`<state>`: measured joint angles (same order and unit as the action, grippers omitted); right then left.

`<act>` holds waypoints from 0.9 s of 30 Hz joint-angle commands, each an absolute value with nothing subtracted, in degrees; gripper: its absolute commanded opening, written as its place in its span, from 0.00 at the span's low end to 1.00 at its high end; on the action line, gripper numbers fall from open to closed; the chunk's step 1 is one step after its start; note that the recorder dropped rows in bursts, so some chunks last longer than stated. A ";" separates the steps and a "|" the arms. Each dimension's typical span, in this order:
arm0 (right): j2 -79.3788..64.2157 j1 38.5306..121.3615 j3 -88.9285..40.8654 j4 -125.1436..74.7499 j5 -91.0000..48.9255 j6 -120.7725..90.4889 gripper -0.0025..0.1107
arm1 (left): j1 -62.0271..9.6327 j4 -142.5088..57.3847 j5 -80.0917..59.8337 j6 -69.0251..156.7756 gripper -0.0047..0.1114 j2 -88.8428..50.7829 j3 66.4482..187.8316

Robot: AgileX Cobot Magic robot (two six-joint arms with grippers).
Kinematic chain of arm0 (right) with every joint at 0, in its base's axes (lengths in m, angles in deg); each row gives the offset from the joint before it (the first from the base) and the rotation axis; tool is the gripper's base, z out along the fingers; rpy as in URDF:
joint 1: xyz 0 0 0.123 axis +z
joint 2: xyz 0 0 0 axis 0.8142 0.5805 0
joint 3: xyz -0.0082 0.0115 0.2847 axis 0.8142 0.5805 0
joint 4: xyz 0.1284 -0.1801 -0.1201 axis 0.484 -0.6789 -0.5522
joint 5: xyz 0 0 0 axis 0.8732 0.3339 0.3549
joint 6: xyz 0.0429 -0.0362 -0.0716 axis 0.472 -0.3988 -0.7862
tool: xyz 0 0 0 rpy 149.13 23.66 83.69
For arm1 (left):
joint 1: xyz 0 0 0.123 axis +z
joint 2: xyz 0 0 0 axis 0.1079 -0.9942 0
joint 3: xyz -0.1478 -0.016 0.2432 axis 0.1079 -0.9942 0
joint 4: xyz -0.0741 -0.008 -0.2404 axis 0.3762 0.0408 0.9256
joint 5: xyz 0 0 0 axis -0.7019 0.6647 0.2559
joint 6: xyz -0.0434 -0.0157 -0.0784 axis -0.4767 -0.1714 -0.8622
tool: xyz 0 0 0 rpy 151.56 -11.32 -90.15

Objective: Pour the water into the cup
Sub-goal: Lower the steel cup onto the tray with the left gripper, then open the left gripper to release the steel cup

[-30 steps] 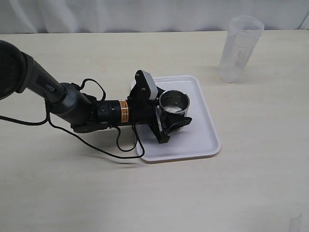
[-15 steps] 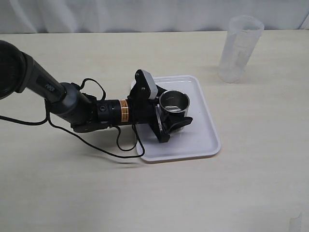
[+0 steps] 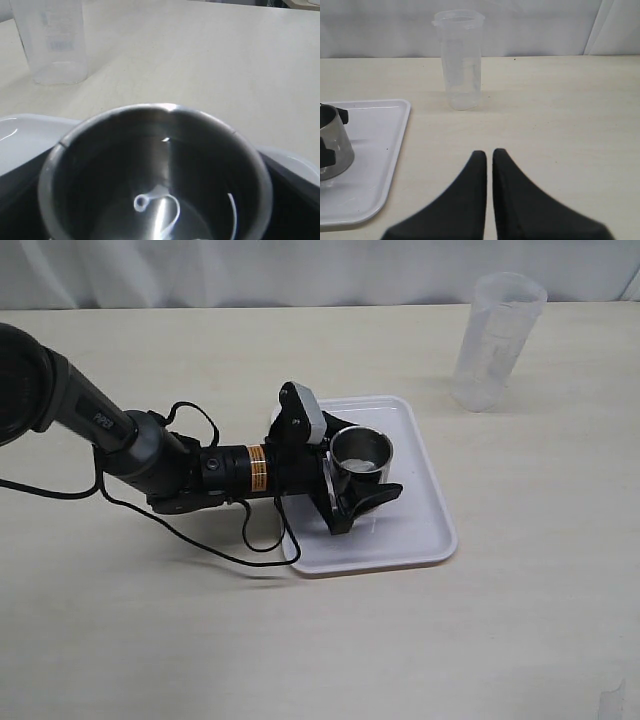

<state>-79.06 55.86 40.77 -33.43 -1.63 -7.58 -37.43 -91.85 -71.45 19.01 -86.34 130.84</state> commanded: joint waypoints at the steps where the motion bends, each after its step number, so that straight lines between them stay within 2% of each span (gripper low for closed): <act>1: -79.38 56.04 40.87 -33.31 -1.45 -7.82 0.06 | -37.55 -91.37 -71.33 19.06 0.91 -86.05 131.20; 3: -79.38 56.04 40.87 -33.31 -1.45 -7.82 0.06 | -37.55 -91.37 -71.32 19.06 0.95 -86.05 131.20; 10: -79.38 56.04 40.87 -33.31 -1.45 -7.82 0.06 | -37.55 -91.37 -72.17 19.06 0.95 -84.11 131.20; 18: -79.38 56.04 40.87 -33.31 -1.45 -7.82 0.06 | -37.45 -91.28 -80.09 19.06 0.95 -83.99 131.20; 27: -79.38 56.04 40.87 -33.31 -1.45 -7.82 0.06 | -35.82 -91.28 -80.09 20.73 0.95 -83.18 131.20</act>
<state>-79.06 55.86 40.77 -33.43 -1.63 -7.58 -36.70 -91.85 -79.15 20.33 -84.13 130.93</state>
